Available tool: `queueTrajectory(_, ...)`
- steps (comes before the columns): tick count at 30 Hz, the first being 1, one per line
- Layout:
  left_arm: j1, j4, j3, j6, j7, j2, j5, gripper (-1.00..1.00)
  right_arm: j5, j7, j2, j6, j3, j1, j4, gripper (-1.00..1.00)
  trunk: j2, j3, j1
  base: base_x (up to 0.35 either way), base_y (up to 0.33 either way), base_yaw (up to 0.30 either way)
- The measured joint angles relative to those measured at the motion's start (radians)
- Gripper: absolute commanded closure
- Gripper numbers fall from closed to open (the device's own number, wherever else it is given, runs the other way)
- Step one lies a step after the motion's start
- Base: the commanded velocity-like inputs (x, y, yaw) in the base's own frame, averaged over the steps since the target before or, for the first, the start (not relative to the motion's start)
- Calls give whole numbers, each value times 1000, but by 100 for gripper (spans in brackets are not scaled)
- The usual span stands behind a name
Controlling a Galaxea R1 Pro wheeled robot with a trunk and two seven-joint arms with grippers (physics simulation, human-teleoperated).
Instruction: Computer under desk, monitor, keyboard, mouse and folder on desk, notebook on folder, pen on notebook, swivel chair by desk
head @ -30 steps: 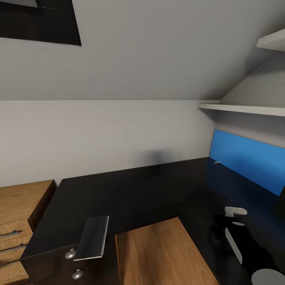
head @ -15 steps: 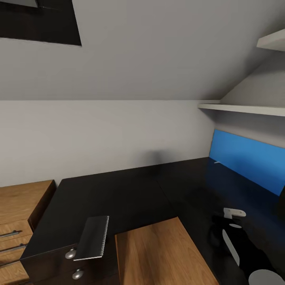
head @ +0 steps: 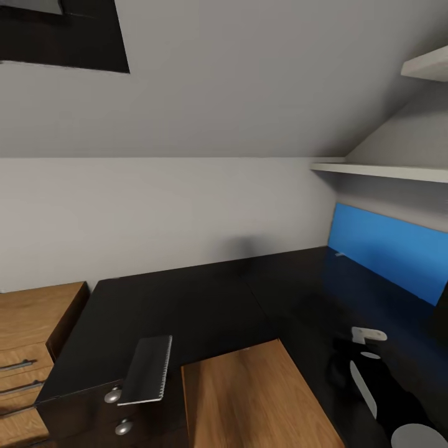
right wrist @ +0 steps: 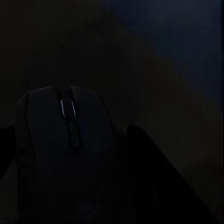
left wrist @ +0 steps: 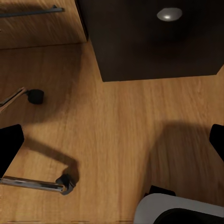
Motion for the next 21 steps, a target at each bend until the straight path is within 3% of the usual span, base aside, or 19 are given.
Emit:
queueTrajectory(7, 0, 0, 0, 0, 0, 0, 0, -100, -2, 1, 1, 1, 1, 0, -1, 100, 0, 3, 0, -245, 0, -89)
queueTrajectory(21, 0, 0, 0, 0, 0, 0, 0, -100, -2, 1, 4, 1, 3, 0, -1, 100, 0, 4, 0, -17, 0, -46)
